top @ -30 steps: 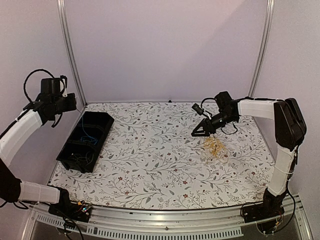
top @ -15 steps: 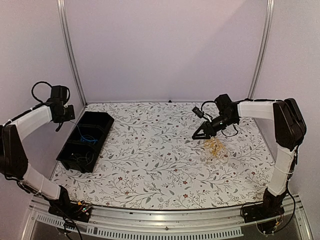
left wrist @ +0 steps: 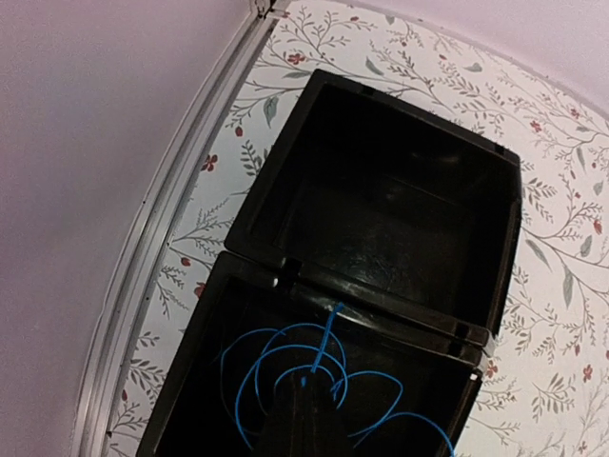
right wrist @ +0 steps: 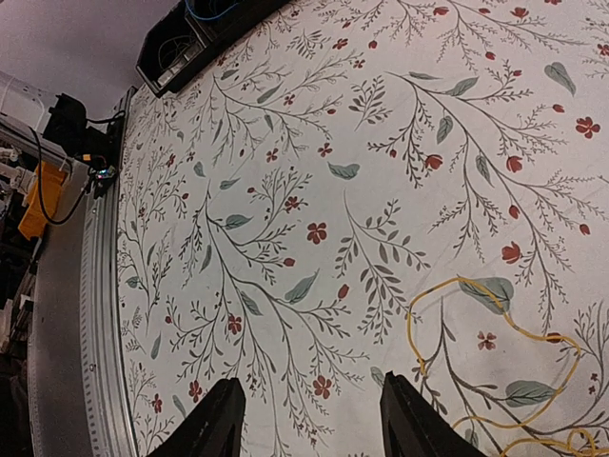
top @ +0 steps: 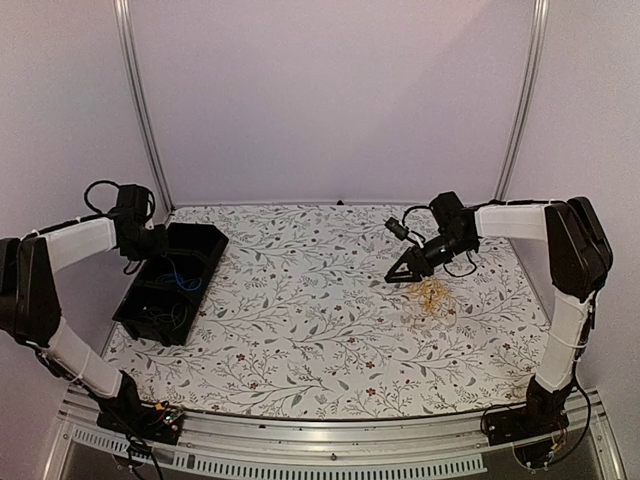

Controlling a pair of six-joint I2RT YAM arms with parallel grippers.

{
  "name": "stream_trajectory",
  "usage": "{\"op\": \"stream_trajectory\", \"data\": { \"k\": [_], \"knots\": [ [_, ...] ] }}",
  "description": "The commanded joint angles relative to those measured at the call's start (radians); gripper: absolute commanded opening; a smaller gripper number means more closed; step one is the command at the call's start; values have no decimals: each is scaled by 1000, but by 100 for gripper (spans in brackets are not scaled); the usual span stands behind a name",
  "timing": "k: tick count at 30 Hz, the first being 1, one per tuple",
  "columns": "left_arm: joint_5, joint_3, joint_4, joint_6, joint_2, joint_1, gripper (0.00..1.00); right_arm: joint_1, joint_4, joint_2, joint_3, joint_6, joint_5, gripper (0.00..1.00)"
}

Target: Untangle the cables

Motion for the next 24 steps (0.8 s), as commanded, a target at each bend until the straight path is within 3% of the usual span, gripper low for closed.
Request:
{"op": "stream_trajectory", "data": {
  "k": [1,8,18,24],
  "knots": [
    [47,-31,-14,-16,27,-20,0,-4,12,-22,-13,-7,-22,53],
    [33,-17,-77,-23,103,-48,0,-5,7,-20,-8,-11,-21,53],
    [-94,1,-171,-40,126,-46,0,-5,7,-20,-15,-13,-28,53],
    [-82,117,-280,-57,147,-51,25,-5,-5,-19,-10,-24,-25,53]
  ]
}}
